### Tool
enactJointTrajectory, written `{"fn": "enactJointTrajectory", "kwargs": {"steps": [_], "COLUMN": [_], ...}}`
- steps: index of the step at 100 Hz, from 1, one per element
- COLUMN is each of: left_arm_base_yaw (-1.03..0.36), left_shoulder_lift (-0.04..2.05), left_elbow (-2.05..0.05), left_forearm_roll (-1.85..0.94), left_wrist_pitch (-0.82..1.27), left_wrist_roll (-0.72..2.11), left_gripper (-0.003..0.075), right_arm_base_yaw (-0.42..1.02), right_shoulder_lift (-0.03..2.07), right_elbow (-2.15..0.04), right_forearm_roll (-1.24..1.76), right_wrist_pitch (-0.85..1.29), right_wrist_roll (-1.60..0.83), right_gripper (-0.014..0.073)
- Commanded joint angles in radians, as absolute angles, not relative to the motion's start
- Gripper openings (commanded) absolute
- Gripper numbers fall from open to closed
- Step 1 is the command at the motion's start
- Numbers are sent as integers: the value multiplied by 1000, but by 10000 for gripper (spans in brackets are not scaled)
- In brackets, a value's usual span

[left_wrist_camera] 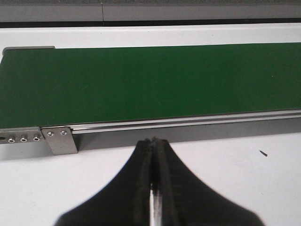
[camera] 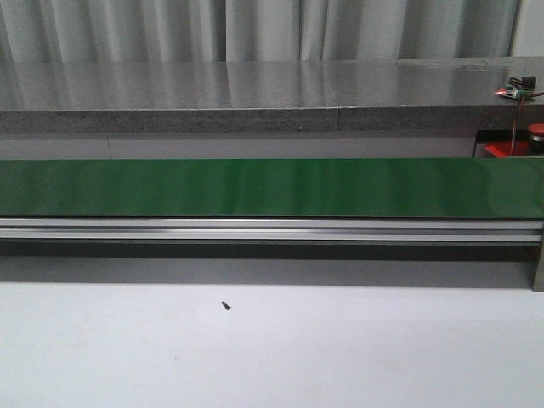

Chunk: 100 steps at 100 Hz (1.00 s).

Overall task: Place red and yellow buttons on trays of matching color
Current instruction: 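Carry the red button into the red tray and open the right gripper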

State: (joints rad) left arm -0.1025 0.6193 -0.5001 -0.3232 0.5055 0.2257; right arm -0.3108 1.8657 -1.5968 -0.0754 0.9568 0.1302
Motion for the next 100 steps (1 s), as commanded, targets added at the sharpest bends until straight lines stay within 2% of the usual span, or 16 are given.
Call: {"fn": "enactJointTrajectory", "kwargs": {"steps": [1, 30, 84, 91, 100], "left_arm_base_yaw": [-111, -111, -111, -111, -111], "left_shoulder_lift": [618, 618, 618, 618, 618], "left_elbow": [-528, -528, -528, -528, -528], "left_forearm_roll": [-343, -343, -343, -343, -343], "left_wrist_pitch": [440, 440, 440, 440, 440], "left_wrist_roll": [223, 223, 223, 223, 223], "left_gripper": [-20, -20, -20, -20, -20], "right_arm_base_yaw": [-315, -314, -317, -317, -317], "right_shoulder_lift": [1845, 1914, 1964, 1966, 1966], "right_elbow": [-1627, -1627, -1627, -1627, -1630], "right_forearm_roll": [-69, -61, -61, -61, -61], "right_wrist_pitch": [883, 828, 852, 854, 849], "right_wrist_roll": [120, 121, 121, 121, 121], "right_gripper": [171, 171, 173, 197, 294]}}
